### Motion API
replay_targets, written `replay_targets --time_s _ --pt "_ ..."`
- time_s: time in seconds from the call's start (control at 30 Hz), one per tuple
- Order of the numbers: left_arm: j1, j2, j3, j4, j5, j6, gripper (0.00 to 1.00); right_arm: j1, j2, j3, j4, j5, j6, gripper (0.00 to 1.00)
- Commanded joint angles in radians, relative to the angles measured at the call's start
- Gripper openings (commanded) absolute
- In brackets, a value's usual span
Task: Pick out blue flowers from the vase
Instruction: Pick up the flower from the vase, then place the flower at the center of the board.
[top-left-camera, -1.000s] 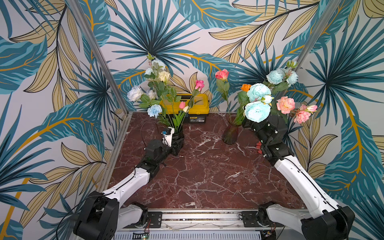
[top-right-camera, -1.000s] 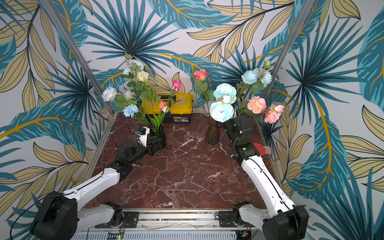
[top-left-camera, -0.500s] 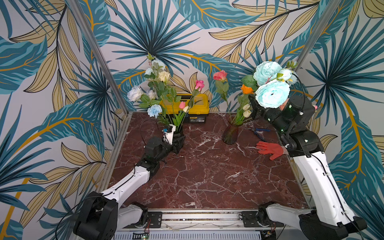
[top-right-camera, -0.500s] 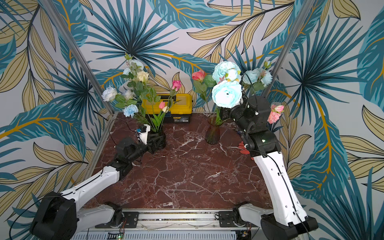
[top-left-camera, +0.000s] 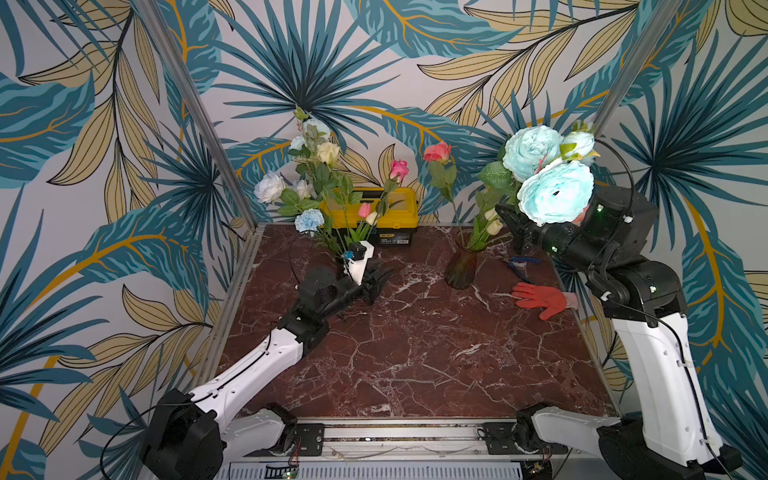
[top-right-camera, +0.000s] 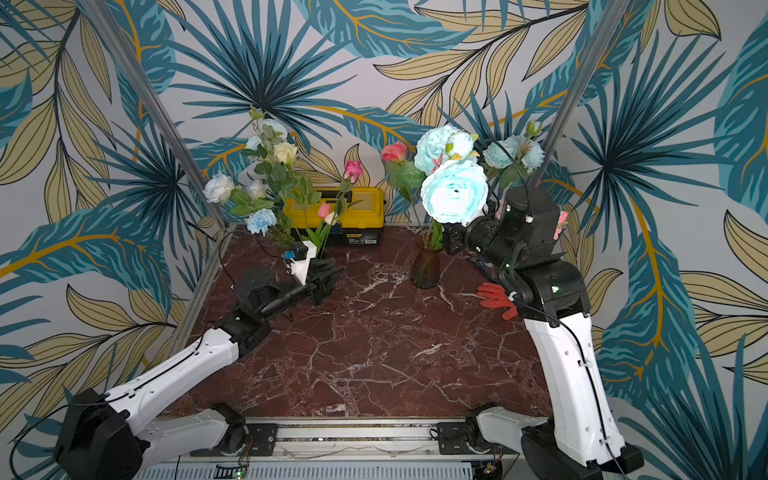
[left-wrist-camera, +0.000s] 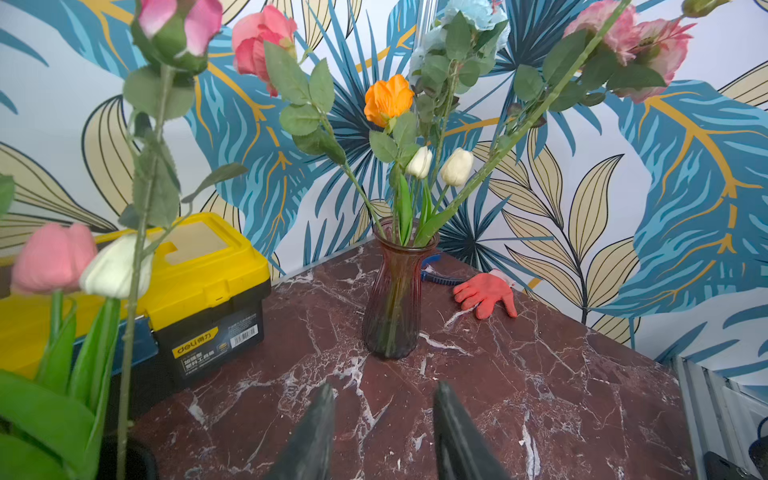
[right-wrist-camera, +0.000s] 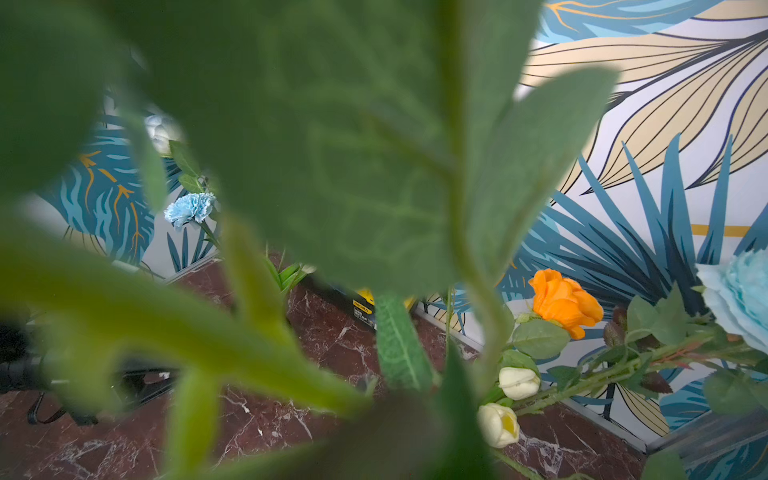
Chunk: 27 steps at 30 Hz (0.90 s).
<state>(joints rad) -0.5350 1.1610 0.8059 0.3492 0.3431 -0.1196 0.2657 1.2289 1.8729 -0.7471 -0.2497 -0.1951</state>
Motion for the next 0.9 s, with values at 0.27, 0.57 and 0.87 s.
replay_targets --time_s 0.27,0.57,0.87 --pt "-0.065 0.03 0.127 -0.015 0.09 0.033 0.41 0.012 0.026 0.185 -0.097 -0.066 -0.016 0.0" --pt "-0.094 0.091 0.192 -0.015 0.285 -0.016 0.46 0.033 -0.027 -0.091 0.082 -0.19 0.111 0.0" --pt "-0.101 0.227 0.222 -0.013 0.273 -0.022 0.49 0.072 -0.026 -0.198 0.208 -0.269 0.197 0.0"
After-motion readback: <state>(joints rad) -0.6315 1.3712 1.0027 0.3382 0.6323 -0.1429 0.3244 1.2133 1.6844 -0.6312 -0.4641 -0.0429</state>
